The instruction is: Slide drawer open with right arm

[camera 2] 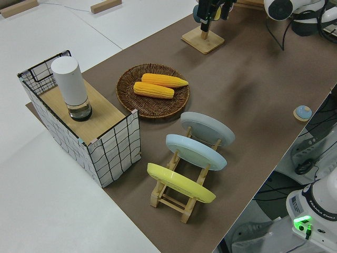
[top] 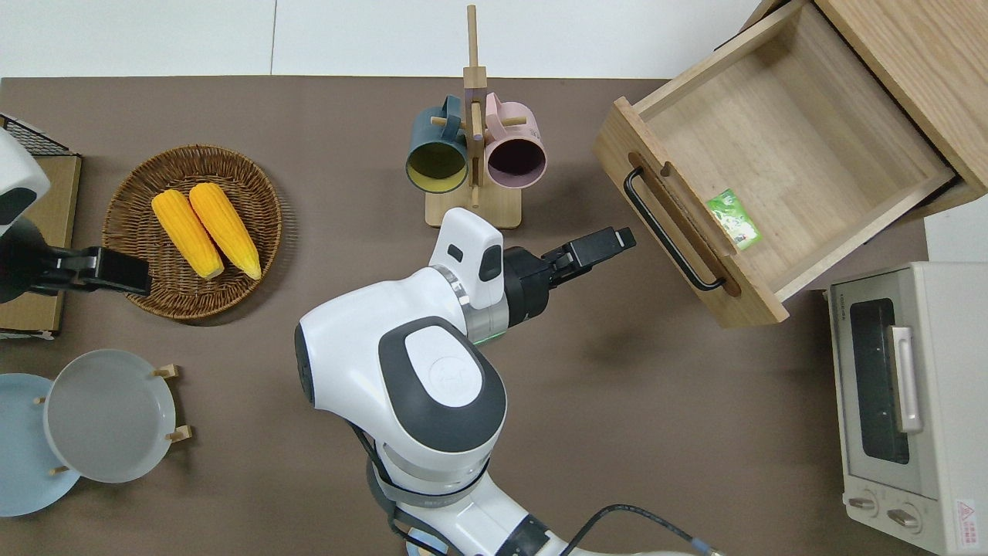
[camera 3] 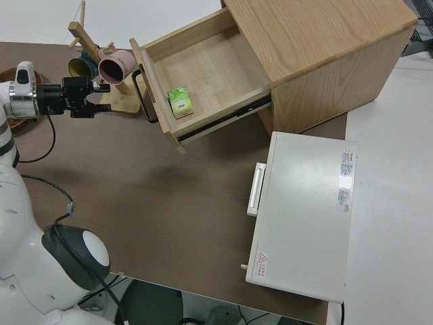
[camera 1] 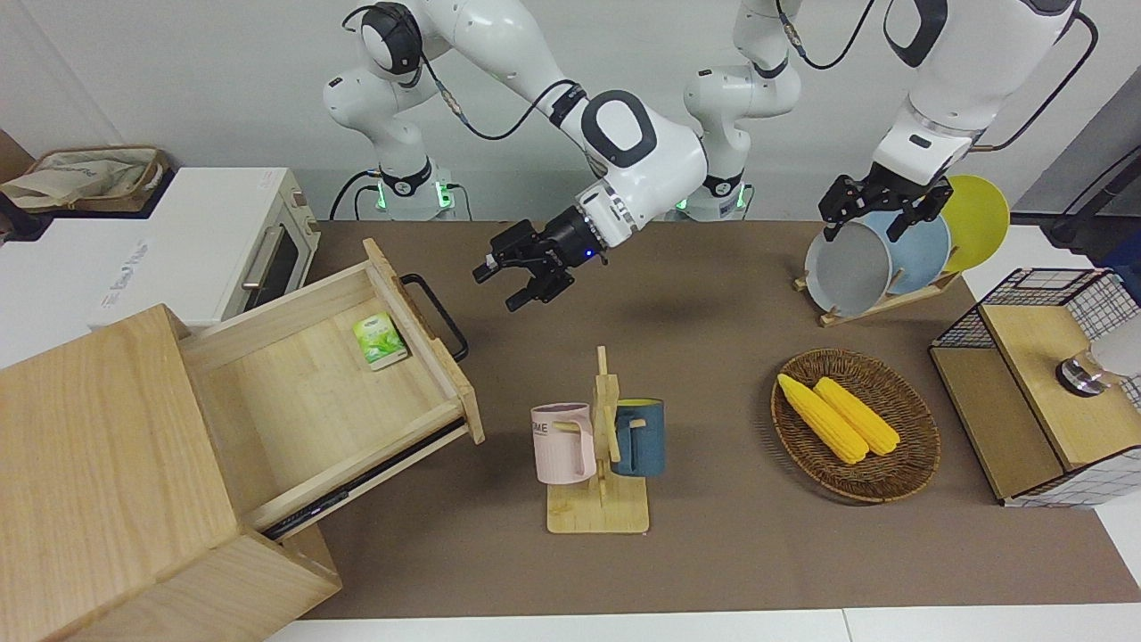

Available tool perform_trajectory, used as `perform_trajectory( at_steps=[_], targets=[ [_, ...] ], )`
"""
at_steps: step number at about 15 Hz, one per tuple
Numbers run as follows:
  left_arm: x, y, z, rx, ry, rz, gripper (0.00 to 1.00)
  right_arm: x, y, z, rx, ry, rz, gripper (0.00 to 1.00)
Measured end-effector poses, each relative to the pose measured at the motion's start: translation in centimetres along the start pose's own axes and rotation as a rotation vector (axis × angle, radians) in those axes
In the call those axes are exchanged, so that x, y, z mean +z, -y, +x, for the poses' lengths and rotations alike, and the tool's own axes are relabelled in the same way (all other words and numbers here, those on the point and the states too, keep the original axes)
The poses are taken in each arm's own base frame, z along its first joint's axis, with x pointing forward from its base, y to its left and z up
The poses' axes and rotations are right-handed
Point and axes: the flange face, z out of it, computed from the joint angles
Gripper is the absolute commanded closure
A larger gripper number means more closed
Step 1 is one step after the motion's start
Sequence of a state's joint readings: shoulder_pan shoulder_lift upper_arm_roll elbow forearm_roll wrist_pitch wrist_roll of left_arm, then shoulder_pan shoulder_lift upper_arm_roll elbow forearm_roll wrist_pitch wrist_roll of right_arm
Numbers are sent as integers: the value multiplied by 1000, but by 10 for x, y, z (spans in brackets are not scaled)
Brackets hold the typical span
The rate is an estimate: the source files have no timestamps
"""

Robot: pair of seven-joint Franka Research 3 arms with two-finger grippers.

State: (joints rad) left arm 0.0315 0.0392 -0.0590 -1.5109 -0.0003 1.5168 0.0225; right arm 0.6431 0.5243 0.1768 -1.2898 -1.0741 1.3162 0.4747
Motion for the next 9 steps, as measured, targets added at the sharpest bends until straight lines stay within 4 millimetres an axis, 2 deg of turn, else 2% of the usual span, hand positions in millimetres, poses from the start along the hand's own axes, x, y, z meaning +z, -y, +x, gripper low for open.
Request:
perform_trajectory(
  at_steps=[3,5,9],
  targets=[
    [0,0,0,0,0,0,7,-10,-23,0,41,41,150,19],
    [0,0,0,0,0,0,7,-5,-49,1,82,88,277,17],
    [0,0,0,0,0,0,7,24,-128,-2,200,169,552,17]
  ],
)
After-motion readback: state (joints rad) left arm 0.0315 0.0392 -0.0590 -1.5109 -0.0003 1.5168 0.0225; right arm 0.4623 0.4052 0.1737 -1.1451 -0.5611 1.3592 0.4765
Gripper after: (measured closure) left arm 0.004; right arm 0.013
